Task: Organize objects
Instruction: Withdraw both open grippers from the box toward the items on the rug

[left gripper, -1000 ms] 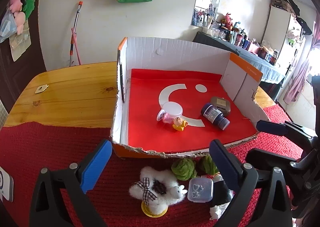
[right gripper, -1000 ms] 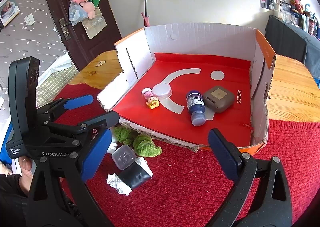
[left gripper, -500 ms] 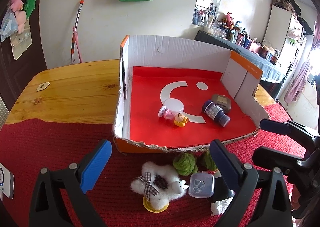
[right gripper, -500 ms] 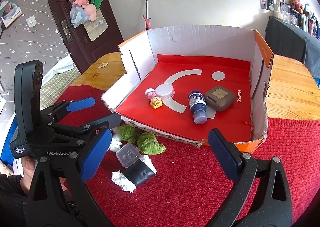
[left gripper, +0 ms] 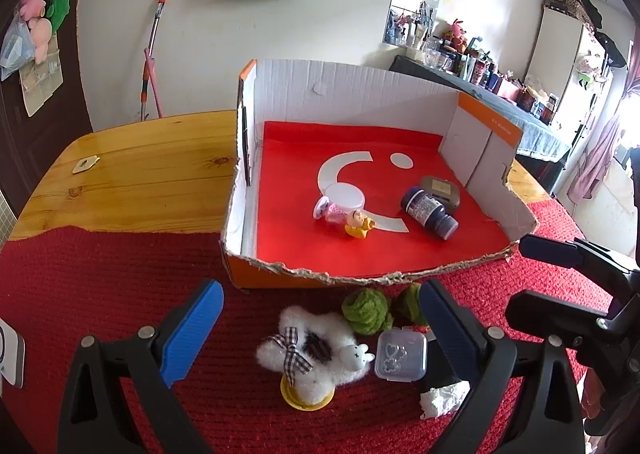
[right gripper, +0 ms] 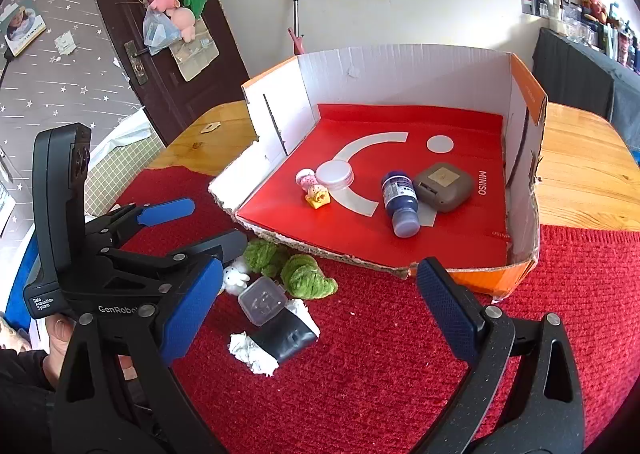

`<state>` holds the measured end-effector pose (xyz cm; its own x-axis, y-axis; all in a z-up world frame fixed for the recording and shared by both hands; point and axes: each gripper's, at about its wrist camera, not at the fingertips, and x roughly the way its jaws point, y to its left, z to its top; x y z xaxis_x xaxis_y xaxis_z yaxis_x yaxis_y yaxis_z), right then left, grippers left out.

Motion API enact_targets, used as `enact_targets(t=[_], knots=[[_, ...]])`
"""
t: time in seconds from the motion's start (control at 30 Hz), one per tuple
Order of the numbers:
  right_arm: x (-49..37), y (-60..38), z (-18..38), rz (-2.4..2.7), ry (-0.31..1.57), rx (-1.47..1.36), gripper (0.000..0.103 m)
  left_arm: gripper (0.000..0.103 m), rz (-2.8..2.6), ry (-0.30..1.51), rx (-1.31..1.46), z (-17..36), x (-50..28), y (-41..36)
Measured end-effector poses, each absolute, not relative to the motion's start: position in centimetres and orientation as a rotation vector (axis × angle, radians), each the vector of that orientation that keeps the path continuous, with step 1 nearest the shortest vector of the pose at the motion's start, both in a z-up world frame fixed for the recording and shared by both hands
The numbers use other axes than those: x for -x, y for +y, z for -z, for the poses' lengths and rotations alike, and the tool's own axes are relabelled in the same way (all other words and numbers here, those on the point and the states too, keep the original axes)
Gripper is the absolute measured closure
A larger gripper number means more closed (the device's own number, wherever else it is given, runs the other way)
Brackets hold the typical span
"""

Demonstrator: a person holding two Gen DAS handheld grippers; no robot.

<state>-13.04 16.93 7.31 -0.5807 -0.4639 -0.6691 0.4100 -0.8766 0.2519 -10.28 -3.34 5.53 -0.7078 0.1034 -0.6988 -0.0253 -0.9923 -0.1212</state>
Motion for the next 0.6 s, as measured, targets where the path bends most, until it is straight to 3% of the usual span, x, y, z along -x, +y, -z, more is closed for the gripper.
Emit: enact_targets(t=[0.6], knots=[[12.34, 16.94, -6.30, 2.404, -0.118, -1.075, 0.004, 0.003, -2.821, -0.167, 1.208, -4.87, 9.71, -3.39]])
